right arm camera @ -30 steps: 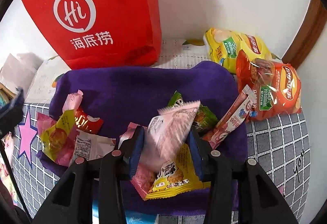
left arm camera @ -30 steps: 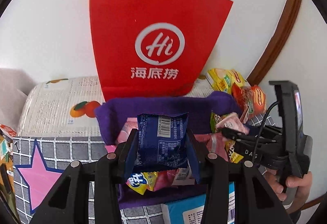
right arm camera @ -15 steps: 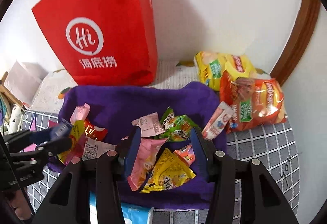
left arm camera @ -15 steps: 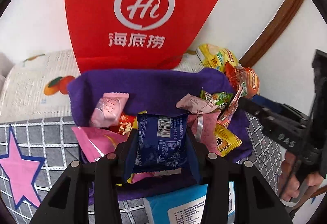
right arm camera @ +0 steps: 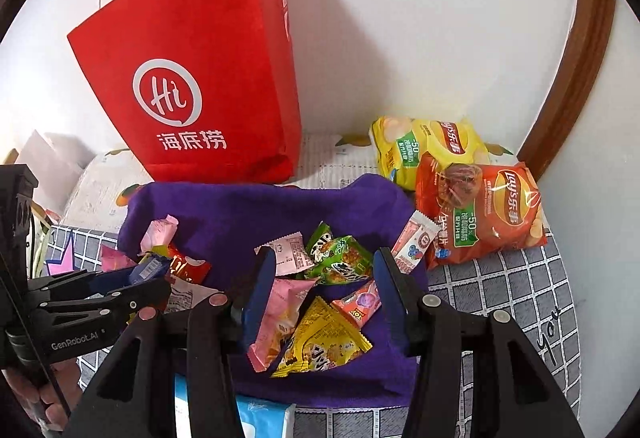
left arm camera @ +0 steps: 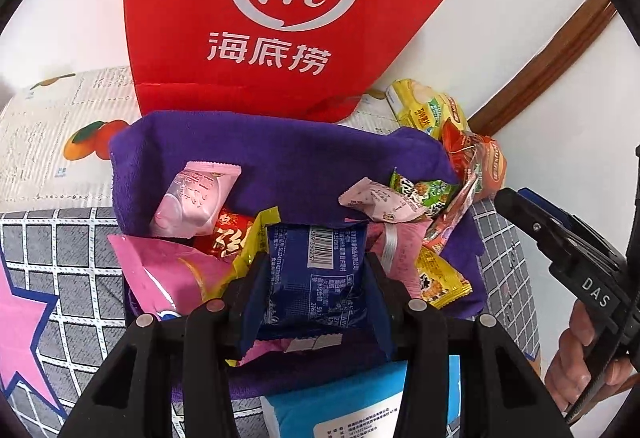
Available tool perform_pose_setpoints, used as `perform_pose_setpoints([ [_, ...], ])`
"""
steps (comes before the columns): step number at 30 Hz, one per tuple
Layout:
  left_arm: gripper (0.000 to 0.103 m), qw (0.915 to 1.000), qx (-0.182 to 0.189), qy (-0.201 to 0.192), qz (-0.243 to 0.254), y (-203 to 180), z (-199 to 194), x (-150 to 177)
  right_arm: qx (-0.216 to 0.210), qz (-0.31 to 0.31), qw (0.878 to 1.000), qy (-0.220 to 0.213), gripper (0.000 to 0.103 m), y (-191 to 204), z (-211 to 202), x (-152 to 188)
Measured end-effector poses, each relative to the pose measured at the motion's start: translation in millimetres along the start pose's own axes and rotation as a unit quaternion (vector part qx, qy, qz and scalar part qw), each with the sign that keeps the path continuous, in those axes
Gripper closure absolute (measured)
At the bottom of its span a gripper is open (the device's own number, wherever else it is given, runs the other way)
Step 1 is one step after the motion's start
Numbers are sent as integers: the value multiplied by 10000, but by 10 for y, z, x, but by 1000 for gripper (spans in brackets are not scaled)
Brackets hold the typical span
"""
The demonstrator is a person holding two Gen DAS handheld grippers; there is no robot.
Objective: Organize snacks
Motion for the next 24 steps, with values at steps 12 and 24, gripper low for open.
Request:
perform_pose_setpoints([
  [12, 45, 9999, -56, -128, 56, -20, -99, -30, -47, -97, 9999, -95, 52, 75, -81, -12],
  [24, 39, 9980, -385, -361, 355, -174, -333, 1, -311, 50, 9979, -559, 43, 203, -646, 50],
])
Point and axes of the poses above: each gripper's, at about its wrist camera, not at the fingertips, and z roughly the way its jaws point, y to its left, x to its underside, the point moved 9 cm from there along z, roughly the way its jaws point, and after that the axes turned 9 degrees about y, right-handed, at the moved point
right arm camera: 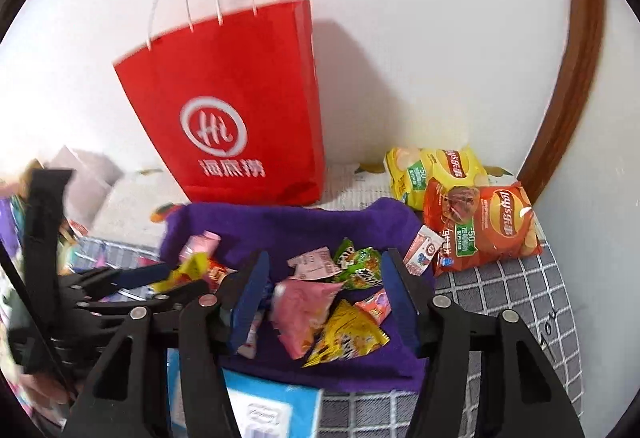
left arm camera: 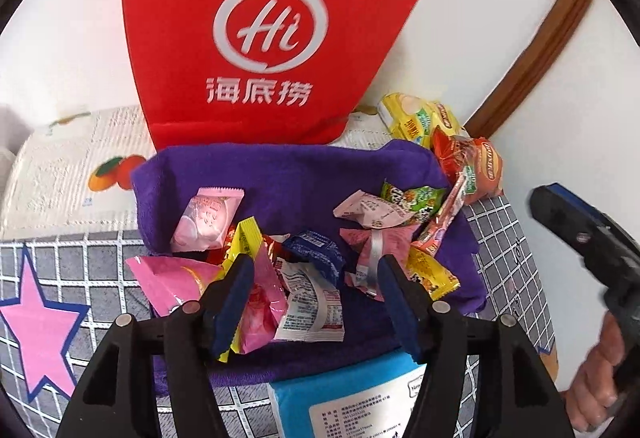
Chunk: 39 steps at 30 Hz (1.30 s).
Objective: Organize snacks
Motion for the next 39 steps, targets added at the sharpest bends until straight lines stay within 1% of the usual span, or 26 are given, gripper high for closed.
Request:
perform_pose_setpoints([
  [2, 39, 9998, -135, -110, 90, -42, -92, 6, -106, 57, 9998, -162, 34, 25, -165, 32],
  [3, 39, 9996, -201, -156, 143, -62, -133, 9, -138, 49, 9996, -241, 32, 44, -257, 70],
  [6, 38, 9984, -424, -283, 245, -113, -310, 45, -68, -45, 9992, -379, 31, 75, -501, 232],
  [8, 38, 9979, -422, -428, 246, -150, -446, 102, 34, -28, 9991, -413, 31, 65, -609, 329],
  [10, 35, 9978, -440, -437, 248, -187, -551, 197, 130, 15, 9992, -389, 31, 27, -736, 470],
  [11, 35, 9975, -455, -447, 291, -222, -617, 266, 95, 66, 9994, -328, 31, 8, -764, 526],
  [12, 35, 9972, -472, -471, 325, -250, -675, 321, -59, 196, 9996, -180, 31, 1, -805, 632],
  [14, 33, 9955, -602, -603, 404, -315, -847, 488, -299, 356, 9989, -85, 31, -1, -885, 786],
  [15, 28, 9940, -689, -736, 424, -334, -964, 585, -335, 397, 9986, -132, 31, 6, -968, 880],
  [16, 25, 9927, -739, -846, 430, -354, -1060, 663, -273, 394, 9987, -156, 30, 6, -1012, 941],
  [17, 24, 9916, -774, -936, 438, -374, -1142, 731, -156, 389, 9990, -146, 24, 6, -1060, 1022],
  [18, 21, 9905, -800, -1021, 447, -395, -1235, 811, 2, 394, 9992, -100, 20, 3, -1117, 1134],
  [21, 11, 9873, -809, -1273, 490, -479, -1502, 1070, 129, 403, 9990, -166, 13, 15, -1293, 1386],
  [22, 9, 9862, -814, -1359, 484, -508, -1591, 1175, 190, 411, 9988, -194, 8, 3, -1340, 1458],
  [25, 4, 9833, -860, -1525, 492, -568, -1766, 1435, 508, 485, 9971, -286, 4, -68, -1523, 1730],
  [27, 0, 9815, -936, -1606, 470, -600, -1859, 1609, 607, 558, 9962, -274, 3, -104, -1605, 1899],
  [30, 0, 9793, -1096, -1633, 488, -636, -1949, 1871, 546, 636, 9962, -247, 3, -105, -1760, 2179],
  [33, 0, 9777, -1143, -1699, 458, -671, -2052, 2093, 500, 721, 9955, -351, 2, -109, -1973, 2403],
  [37, 0, 9772, -1115, -1753, 432, -709, -2176, 2327, 513, 855, 9940, -458, 2, -148, -2179, 2581],
  [39, 0, 9760, -1142, -1807, 422, -723, -2234, 2400, 622, 850, 9931, -519, 2, -165, -2252, 2628],
])
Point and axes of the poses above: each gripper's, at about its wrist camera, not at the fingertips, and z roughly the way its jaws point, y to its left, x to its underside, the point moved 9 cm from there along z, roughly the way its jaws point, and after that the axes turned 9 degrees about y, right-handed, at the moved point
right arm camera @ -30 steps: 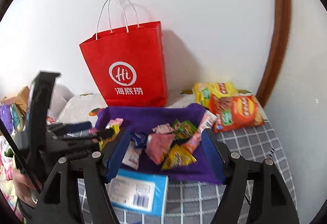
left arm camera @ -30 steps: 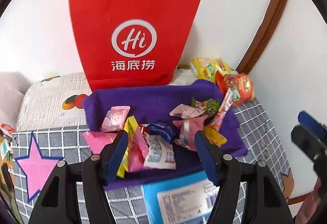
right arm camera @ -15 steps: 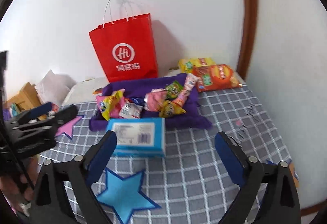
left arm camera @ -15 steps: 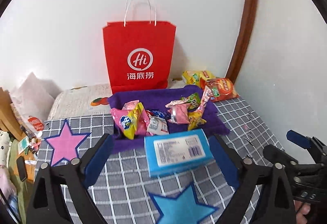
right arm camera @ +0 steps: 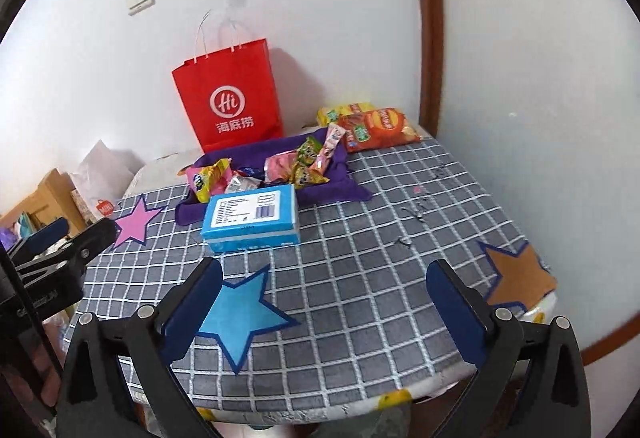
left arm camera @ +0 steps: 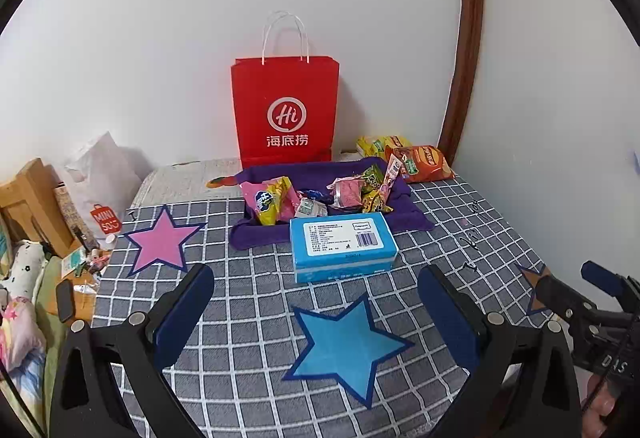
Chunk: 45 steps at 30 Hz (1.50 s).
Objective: Organize snacks
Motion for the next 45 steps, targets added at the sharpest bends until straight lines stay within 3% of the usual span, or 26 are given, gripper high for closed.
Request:
perform_pose_setpoints([
  [10, 0, 9999, -29, -151, 18, -55, -201, 141, -155, -40, 9998, -133, 2, 86, -129, 135],
  [45, 0, 9998, 88, -131, -86, -89, -217, 193, -110, -200, 9995, -214, 2, 190, -261, 235],
])
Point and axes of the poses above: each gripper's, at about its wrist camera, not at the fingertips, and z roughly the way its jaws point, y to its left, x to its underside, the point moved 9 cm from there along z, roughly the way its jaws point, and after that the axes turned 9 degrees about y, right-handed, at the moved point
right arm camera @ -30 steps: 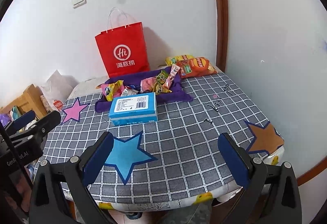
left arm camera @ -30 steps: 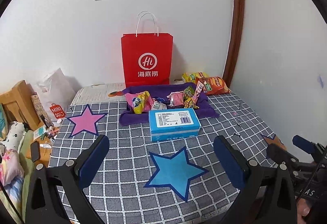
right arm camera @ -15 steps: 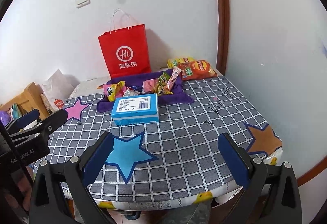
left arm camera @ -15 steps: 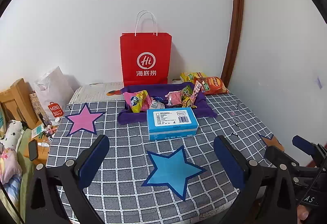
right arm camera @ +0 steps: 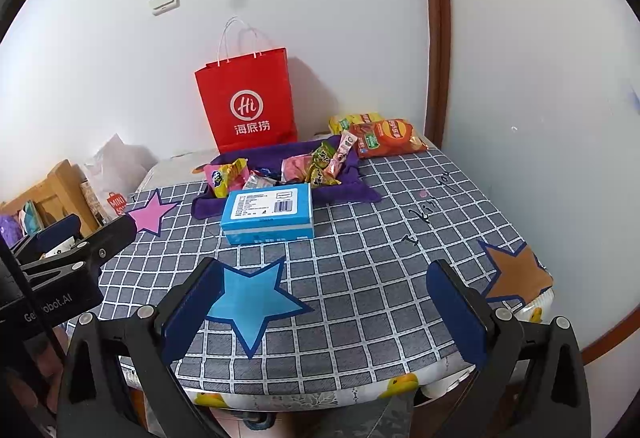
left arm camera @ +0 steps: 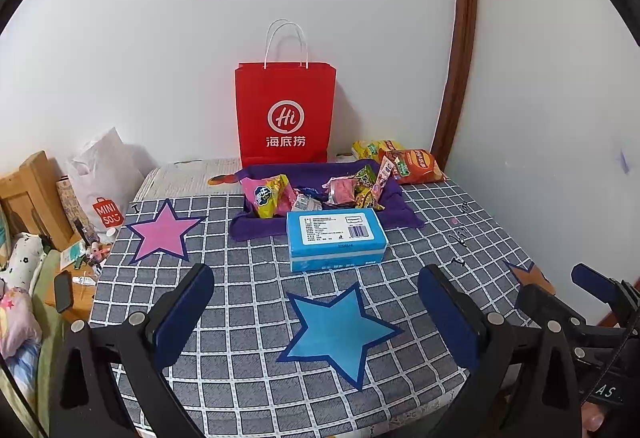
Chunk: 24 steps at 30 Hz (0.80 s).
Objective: Organize snacks
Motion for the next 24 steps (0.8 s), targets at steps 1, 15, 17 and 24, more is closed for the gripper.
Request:
perform_pose_setpoints([
  [1, 0, 10000, 5, -2, -2, 3, -1, 3, -3, 3, 10000, 0, 2, 2, 4, -1],
  [15, 0, 10000, 36, -5, -11, -4, -11, 8, -26, 4, 10000, -27, 2, 15, -27, -22],
  [17, 0, 10000, 46, -5, -15, -6, -14, 3, -27, -4, 10000, -31, 2, 18, -30, -24],
  [24, 0, 10000, 47, -6, -20, -8, -18, 1, -28, -9, 10000, -40, 2, 43, -40, -26],
])
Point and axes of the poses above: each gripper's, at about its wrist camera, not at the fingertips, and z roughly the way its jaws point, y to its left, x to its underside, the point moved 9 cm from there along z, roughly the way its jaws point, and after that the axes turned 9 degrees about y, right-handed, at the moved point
